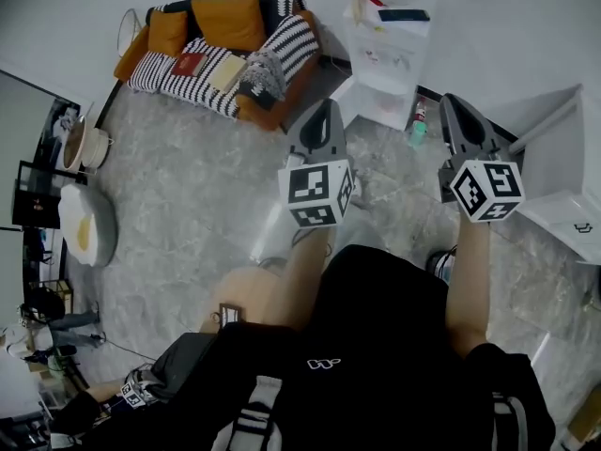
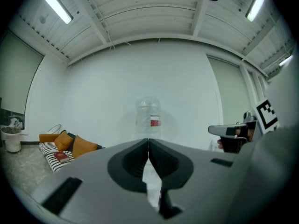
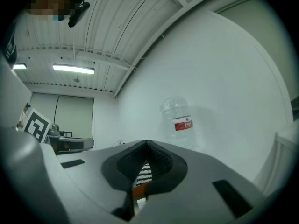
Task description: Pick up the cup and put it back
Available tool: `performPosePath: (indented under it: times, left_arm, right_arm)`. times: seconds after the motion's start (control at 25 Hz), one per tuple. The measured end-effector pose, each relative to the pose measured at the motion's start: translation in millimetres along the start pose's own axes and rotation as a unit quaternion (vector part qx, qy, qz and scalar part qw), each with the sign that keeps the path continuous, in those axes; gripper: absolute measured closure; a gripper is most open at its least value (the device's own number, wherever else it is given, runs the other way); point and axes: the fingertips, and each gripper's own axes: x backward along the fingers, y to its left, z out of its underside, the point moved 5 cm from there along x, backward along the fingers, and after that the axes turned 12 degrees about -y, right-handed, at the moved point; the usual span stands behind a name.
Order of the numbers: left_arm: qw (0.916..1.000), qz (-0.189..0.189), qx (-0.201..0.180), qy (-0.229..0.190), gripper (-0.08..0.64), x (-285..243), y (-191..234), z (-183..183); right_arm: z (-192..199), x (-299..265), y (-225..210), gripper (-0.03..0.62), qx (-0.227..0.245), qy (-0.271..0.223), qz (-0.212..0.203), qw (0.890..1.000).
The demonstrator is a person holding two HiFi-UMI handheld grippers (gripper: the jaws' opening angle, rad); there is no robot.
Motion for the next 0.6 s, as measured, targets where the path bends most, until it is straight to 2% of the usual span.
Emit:
performPosePath:
  times: [0.28,0.6]
  left_arm:
    - [0.9999,0.006,0.007,0.008,0.546,-43,14,15]
    - [0.9990,0.005,0.020,0.039,0.546,-113,44,50]
  right_arm:
    - [14,-28,-8,0.584,0.009,0.004,-0.022,1.000]
    - [49,-88,-40,0.584,-0.025,0.008,-0.004,1.000]
